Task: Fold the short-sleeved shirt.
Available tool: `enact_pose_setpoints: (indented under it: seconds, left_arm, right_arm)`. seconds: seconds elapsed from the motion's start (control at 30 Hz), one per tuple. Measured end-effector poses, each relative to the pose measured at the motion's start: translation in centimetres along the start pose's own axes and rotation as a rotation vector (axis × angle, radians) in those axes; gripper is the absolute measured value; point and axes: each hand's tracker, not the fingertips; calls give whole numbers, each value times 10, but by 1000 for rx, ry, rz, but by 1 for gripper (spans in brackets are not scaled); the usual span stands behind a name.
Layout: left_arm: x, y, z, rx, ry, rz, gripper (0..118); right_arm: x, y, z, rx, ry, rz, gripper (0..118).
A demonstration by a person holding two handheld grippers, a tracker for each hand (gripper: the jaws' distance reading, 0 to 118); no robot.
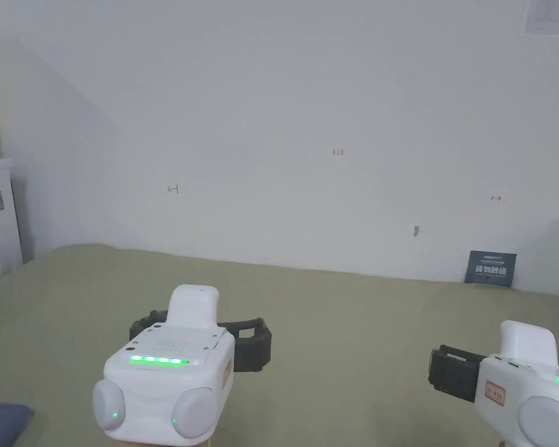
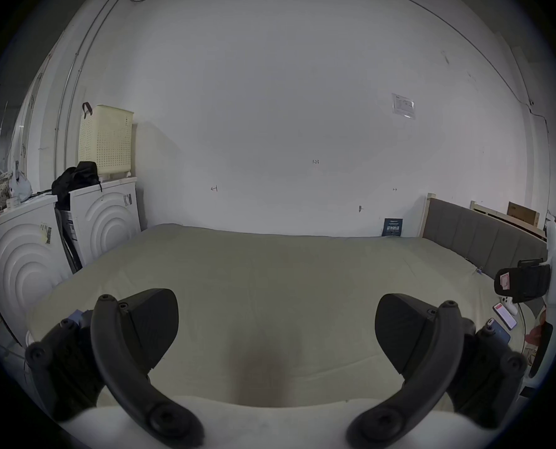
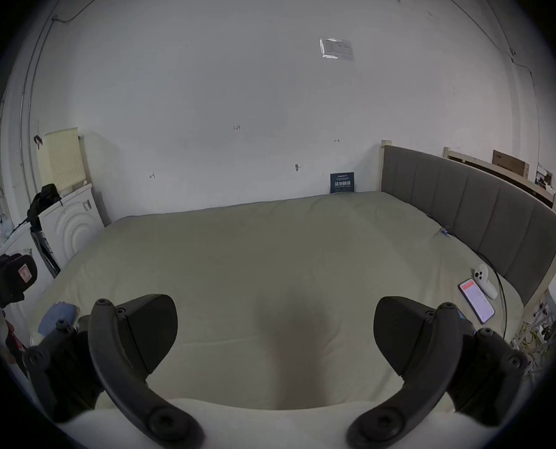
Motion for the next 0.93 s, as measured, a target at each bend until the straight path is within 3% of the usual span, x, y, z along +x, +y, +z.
enact_pose_setpoints:
  seconds: [0.13, 0.33, 0.6, 0.93]
  left_arm:
    - [1, 1, 2, 1, 4, -9, 118]
    - [-1, 2, 6, 5, -3, 0, 118]
    - [-2, 7, 11, 9, -13, 20, 118]
    - [0, 9, 14, 9, -15, 10, 118]
  right_arm:
    - [-1, 0, -1, -15, -8, 28, 118]
    - [1, 3, 12, 42, 40, -3, 118]
    - [-11, 4, 20, 66, -59, 73, 118]
    - [-7, -3, 22, 80, 33, 28, 118]
